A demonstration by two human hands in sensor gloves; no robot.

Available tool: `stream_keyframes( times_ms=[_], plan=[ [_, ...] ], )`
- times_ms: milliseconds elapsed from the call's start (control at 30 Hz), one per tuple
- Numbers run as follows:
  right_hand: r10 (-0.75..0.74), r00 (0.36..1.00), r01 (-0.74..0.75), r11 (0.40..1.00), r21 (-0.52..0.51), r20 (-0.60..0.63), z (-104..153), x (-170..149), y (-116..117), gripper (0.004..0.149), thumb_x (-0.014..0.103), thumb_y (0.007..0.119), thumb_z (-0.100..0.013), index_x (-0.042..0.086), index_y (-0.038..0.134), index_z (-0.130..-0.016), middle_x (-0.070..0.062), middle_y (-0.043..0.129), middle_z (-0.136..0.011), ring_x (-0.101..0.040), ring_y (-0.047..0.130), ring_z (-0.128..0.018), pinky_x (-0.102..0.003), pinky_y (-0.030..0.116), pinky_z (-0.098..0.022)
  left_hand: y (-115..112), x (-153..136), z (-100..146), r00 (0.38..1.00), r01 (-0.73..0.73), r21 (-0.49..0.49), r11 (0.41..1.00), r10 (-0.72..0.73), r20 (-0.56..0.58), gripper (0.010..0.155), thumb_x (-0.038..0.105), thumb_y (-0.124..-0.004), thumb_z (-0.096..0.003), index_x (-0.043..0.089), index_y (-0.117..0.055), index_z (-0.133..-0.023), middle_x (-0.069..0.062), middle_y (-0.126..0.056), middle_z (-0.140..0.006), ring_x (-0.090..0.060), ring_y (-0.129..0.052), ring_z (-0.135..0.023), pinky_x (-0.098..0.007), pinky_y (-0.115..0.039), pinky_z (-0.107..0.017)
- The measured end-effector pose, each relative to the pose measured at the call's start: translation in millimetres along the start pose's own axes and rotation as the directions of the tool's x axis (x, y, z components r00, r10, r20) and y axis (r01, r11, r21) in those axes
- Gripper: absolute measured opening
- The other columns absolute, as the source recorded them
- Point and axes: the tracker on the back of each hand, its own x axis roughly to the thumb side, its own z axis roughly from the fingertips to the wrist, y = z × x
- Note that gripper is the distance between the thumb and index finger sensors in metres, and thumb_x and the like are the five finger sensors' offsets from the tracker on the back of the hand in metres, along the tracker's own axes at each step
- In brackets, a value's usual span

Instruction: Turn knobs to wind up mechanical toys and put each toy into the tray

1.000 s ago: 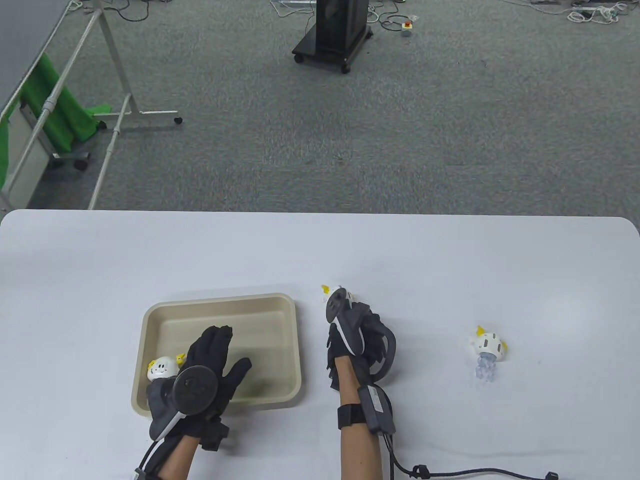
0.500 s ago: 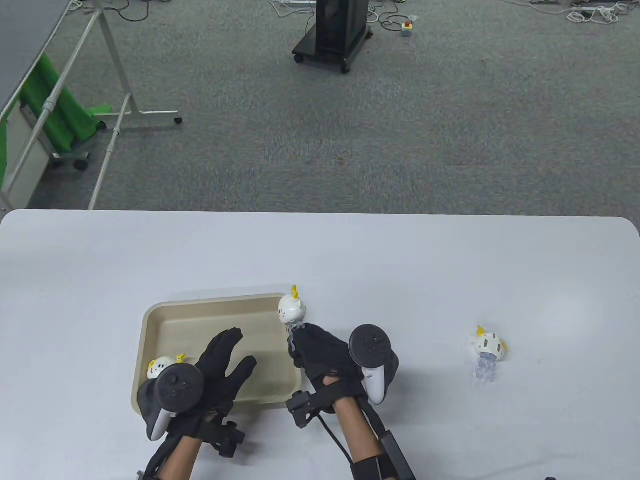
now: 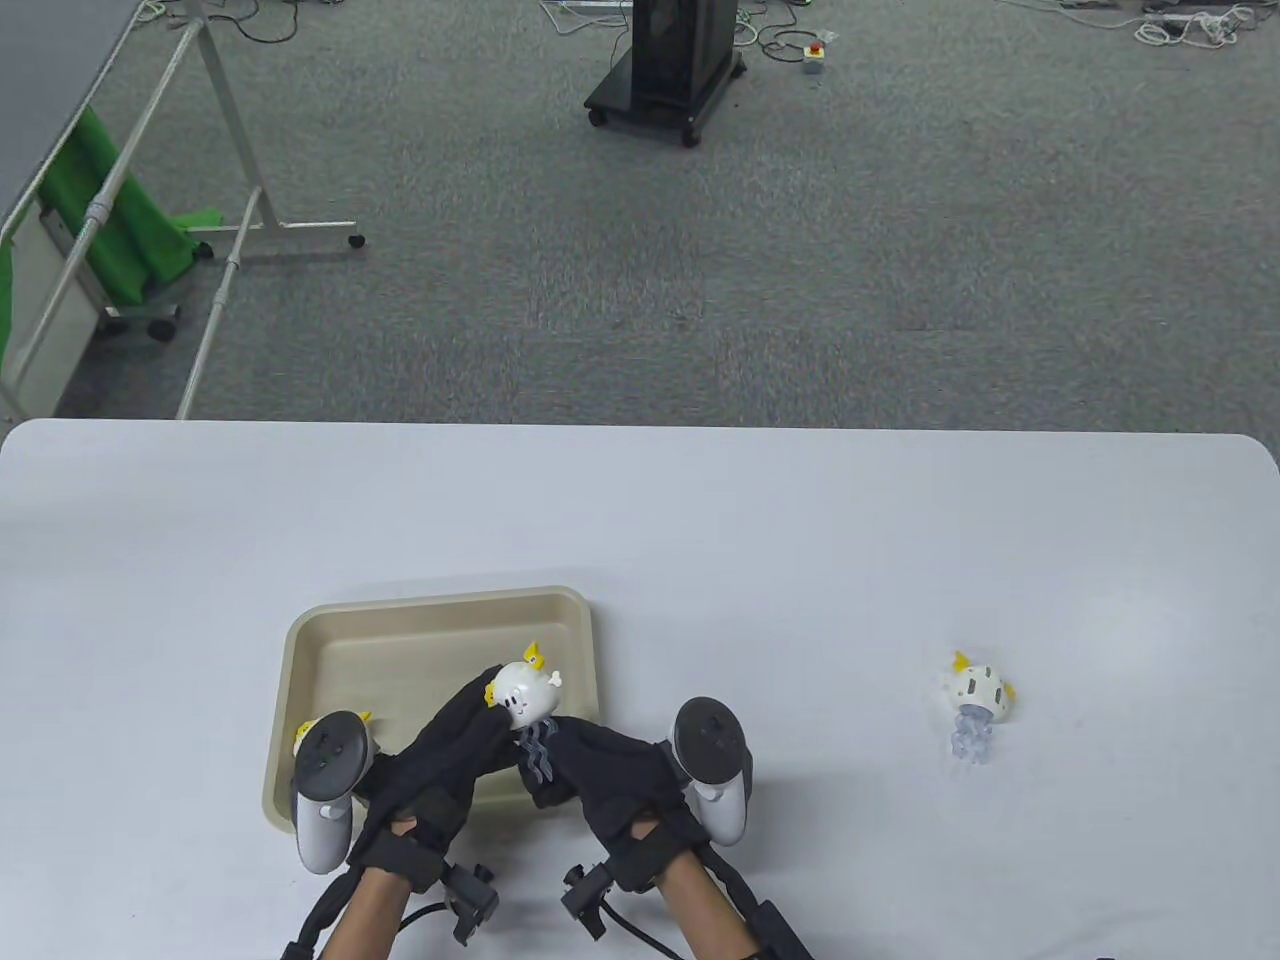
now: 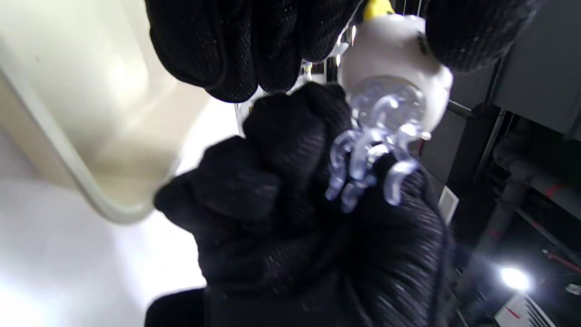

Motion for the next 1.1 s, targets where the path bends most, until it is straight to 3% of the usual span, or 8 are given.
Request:
stream_keyframes(
  times_ms=[233,400,533,633,700,800,1033,1100],
  plan=[
    [0.043,0.999,-0.043,0.998,0.045,-0.014,0,-4,1,0.058,0.048,0.063,-0.049,0.003,0.081,-0.081,-0.015,0.092,-0.068,-0.030,0.094,-0.048,-0.049,0.078,-0.042,-1,0,1,0.999,-0.031,0.035,0.999,0.031,-0.013,0.079,0.064,-0.074,-0.0521,0.019,-0.059,-0.115,-0.005,-0.075,-0.108,-0.032,-0.088,-0.094,-0.043,-0.079,-0.069],
    [0.117,0.993,-0.116,0.993,0.017,-0.034,1,-5,-1,0.059,0.049,0.066,-0.047,0.003,0.082,-0.081,-0.017,0.093,-0.068,-0.032,0.095,-0.048,-0.050,0.079,-0.042,4,2,2,1.000,-0.002,0.057,0.998,0.003,-0.005,0.076,0.060,-0.079,-0.0510,0.018,-0.064,-0.112,-0.005,-0.079,-0.104,-0.031,-0.089,-0.092,-0.043,-0.080,-0.068],
    [0.226,0.973,-0.228,0.973,-0.042,-0.038,3,-1,-7,0.061,0.050,0.069,-0.046,0.003,0.082,-0.081,-0.019,0.093,-0.070,-0.035,0.095,-0.050,-0.052,0.078,-0.042,7,6,3,0.999,0.048,0.077,0.996,-0.050,0.013,0.075,0.059,-0.081,-0.0498,0.019,-0.065,-0.112,-0.005,-0.080,-0.103,-0.030,-0.091,-0.091,-0.042,-0.082,-0.068],
    [0.405,0.914,-0.404,0.907,-0.119,-0.020,8,9,-15,0.063,0.051,0.072,-0.044,0.004,0.078,-0.085,-0.019,0.089,-0.076,-0.037,0.092,-0.057,-0.054,0.076,-0.047,9,7,4,0.996,0.089,0.100,0.991,-0.091,0.013,0.075,0.056,-0.082,-0.0493,0.018,-0.065,-0.112,-0.006,-0.079,-0.104,-0.031,-0.090,-0.091,-0.043,-0.081,-0.068],
    [0.572,0.820,-0.559,0.798,-0.226,-0.007,15,20,-19,0.065,0.052,0.074,-0.043,0.007,0.073,-0.090,-0.018,0.084,-0.084,-0.037,0.089,-0.065,-0.054,0.074,-0.053,9,8,4,0.988,0.152,0.111,0.982,-0.155,0.014,0.075,0.056,-0.083,-0.0489,0.018,-0.065,-0.112,-0.006,-0.080,-0.104,-0.031,-0.091,-0.091,-0.043,-0.082,-0.068],
    [0.724,0.689,-0.672,0.657,-0.343,0.039,23,35,-19,0.066,0.049,0.077,-0.042,0.009,0.068,-0.094,-0.016,0.078,-0.091,-0.037,0.085,-0.072,-0.053,0.071,-0.059,7,10,3,0.973,0.226,0.113,0.968,-0.229,0.016,0.075,0.055,-0.083,-0.0483,0.018,-0.066,-0.111,-0.006,-0.080,-0.103,-0.031,-0.091,-0.091,-0.043,-0.082,-0.067],
    [0.982,0.179,-0.815,0.186,-0.549,0.066,40,58,15,0.063,0.041,0.082,-0.041,0.016,0.065,-0.096,-0.010,0.075,-0.095,-0.031,0.084,-0.079,-0.049,0.071,-0.066,1,9,2,0.966,0.256,0.090,0.962,-0.257,0.007,0.075,0.055,-0.084,-0.0480,0.018,-0.067,-0.111,-0.006,-0.081,-0.103,-0.031,-0.092,-0.090,-0.043,-0.083,-0.067],
    [0.995,0.086,-0.808,0.102,-0.580,0.056,42,59,24,0.061,0.040,0.081,-0.041,0.017,0.065,-0.095,-0.008,0.076,-0.095,-0.029,0.085,-0.078,-0.048,0.071,-0.066,0,9,2,0.966,0.258,0.083,0.963,-0.259,0.006,0.075,0.055,-0.084,-0.0481,0.018,-0.067,-0.111,-0.006,-0.081,-0.103,-0.031,-0.092,-0.090,-0.043,-0.083,-0.067]
  ],
)
